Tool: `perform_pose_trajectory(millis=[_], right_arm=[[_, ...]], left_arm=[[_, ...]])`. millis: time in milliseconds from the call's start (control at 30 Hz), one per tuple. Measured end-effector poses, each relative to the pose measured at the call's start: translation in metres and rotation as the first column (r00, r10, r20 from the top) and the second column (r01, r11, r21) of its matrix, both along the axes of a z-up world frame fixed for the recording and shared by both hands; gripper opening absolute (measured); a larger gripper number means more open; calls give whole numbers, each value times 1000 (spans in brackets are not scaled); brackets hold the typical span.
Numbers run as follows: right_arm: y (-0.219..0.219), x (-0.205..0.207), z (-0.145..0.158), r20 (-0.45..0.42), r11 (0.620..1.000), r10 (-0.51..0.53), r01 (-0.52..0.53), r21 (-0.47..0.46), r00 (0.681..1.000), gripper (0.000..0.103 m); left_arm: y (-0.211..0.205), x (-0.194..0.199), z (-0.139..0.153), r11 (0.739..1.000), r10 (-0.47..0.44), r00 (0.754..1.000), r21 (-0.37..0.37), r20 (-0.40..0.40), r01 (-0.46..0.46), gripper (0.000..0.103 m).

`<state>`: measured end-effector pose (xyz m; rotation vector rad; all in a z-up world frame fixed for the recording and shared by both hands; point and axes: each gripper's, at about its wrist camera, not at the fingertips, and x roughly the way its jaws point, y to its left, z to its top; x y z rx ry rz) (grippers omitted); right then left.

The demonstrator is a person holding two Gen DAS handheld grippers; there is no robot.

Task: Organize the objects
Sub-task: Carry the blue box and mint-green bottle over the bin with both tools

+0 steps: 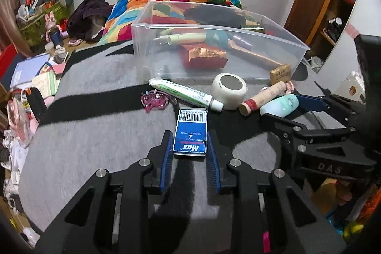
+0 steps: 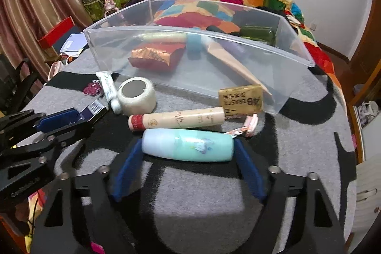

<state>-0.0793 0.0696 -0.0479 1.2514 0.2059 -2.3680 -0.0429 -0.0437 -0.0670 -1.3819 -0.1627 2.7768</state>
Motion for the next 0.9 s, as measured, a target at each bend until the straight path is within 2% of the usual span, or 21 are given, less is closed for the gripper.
perform_pose_trajectory(millis=[233,433,600,900], right_arm=[[10,6,9,6,998,5,-5,-60,1000,71],[15,12,32,-28,993,17,-20,-117,999,71],[17,10,57,-105,991,-13,-1,-130,994,71],[20,-18,92,-188,986,-72,41,-164,980,71]], left_arm=[[-3,12,7,999,38,999,14,-29,-37,27],[-3,16,26,999,45,995,7,-91,-45,27],[-1,13,47,999,40,988,2,-146,-40,27],[-6,-13,76,998,52,975,27,-215,-48,27]])
